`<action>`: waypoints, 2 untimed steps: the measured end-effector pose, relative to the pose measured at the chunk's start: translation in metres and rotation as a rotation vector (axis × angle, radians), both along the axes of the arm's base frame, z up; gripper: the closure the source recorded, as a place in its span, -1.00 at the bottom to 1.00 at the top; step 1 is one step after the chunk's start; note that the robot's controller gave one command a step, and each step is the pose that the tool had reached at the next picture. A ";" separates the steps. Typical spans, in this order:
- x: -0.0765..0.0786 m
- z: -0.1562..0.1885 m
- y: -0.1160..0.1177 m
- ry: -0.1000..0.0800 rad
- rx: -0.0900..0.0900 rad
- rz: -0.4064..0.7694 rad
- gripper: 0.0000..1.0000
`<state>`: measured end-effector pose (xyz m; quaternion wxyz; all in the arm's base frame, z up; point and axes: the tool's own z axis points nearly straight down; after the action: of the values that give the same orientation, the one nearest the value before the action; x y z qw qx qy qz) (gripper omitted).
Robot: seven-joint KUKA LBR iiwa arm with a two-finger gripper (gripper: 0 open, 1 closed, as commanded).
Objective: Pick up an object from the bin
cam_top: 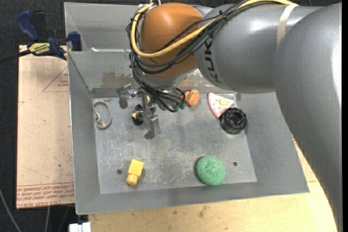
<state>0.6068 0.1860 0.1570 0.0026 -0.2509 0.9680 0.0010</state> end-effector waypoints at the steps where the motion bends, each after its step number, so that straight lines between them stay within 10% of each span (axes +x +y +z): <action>1: 0.045 -0.017 -0.068 -0.001 0.000 -0.027 -1.00; 2: 0.047 -0.085 -0.053 -0.005 -0.001 0.199 -1.00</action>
Offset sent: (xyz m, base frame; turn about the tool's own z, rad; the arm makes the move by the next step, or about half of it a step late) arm 0.0449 -0.0531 -0.0870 -0.2035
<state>0.6541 0.1327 0.0724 0.0048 -0.3461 0.9382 0.0003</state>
